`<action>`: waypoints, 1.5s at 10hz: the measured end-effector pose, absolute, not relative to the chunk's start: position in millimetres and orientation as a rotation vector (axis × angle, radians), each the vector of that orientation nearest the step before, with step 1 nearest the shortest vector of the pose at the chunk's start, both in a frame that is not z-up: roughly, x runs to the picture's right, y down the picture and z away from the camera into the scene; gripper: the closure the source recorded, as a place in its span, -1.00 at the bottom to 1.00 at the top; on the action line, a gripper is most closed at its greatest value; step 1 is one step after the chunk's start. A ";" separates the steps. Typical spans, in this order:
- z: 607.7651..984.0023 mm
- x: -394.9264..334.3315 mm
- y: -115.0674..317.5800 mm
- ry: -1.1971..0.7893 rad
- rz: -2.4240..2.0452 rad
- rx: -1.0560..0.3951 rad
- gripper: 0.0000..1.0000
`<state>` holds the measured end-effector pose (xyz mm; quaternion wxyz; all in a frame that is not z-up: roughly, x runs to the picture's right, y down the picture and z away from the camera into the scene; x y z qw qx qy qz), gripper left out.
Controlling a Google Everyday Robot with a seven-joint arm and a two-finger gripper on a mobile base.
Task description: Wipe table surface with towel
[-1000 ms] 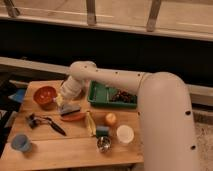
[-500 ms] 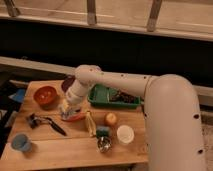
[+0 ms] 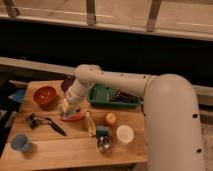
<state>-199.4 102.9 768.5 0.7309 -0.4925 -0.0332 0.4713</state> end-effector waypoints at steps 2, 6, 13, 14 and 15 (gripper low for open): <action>764.1 -207.6 104.8 0.035 1.019 -0.957 1.00; 747.7 -174.9 133.9 0.209 1.033 -0.841 1.00; 742.1 -155.6 208.0 0.181 1.128 -1.114 1.00; 736.1 -163.1 217.9 0.177 1.106 -1.149 1.00; 732.3 -166.9 224.6 0.183 1.082 -1.173 1.00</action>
